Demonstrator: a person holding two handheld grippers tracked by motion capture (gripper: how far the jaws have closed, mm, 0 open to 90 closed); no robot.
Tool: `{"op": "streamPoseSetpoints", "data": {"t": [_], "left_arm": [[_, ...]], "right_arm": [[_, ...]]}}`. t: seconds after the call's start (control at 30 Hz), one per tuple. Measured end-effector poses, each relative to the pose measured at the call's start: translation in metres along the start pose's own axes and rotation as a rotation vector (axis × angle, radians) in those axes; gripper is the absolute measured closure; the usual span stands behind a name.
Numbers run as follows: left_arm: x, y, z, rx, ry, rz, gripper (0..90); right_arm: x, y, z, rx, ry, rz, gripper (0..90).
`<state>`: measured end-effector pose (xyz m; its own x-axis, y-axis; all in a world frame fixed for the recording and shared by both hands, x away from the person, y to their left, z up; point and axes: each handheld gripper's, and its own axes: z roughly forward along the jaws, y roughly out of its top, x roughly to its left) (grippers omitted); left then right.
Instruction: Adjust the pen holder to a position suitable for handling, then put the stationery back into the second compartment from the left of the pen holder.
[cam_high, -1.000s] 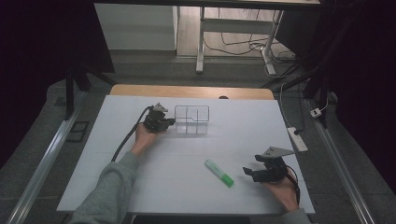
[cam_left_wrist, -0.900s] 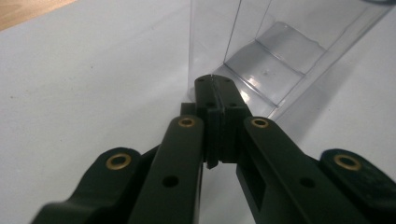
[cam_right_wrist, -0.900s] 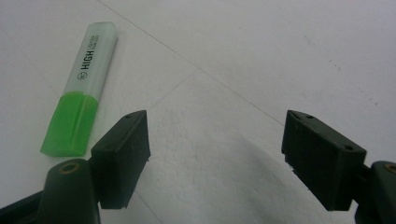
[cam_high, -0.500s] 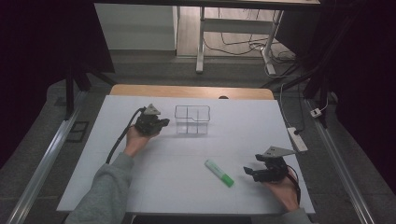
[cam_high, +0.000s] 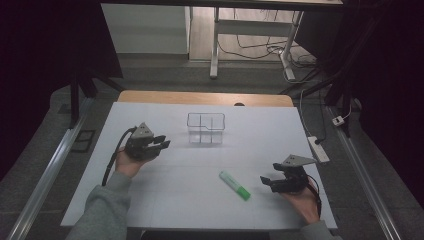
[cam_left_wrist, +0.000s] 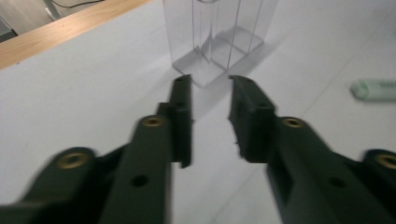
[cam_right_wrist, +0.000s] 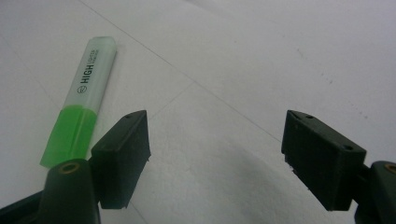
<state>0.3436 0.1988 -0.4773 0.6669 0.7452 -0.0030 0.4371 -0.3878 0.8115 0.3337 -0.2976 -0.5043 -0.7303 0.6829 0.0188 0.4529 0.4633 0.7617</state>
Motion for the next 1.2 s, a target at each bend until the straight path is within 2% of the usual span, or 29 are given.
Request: {"op": "streamPoseSetpoints", "data": {"t": [0.17,0.5,0.87,1.2], "left_arm": [[-0.006,-0.016,-0.015,0.017,0.005,0.009,49.3],[-0.016,-0.043,-0.040,0.026,-0.015,-0.022,39.4],[-0.021,-0.049,-0.047,0.040,-0.041,-0.034,34.6],[-0.021,-0.050,-0.044,0.056,-0.053,-0.036,32.7]], "right_arm": [[-0.001,0.000,-0.002,-0.003,-0.003,0.003,23.3],[-0.001,0.000,-0.003,-0.011,-0.004,0.002,23.3],[0.002,0.003,0.001,-0.005,0.006,-0.022,23.4],[0.011,0.015,-0.003,-0.009,0.003,-0.052,23.4]]}}
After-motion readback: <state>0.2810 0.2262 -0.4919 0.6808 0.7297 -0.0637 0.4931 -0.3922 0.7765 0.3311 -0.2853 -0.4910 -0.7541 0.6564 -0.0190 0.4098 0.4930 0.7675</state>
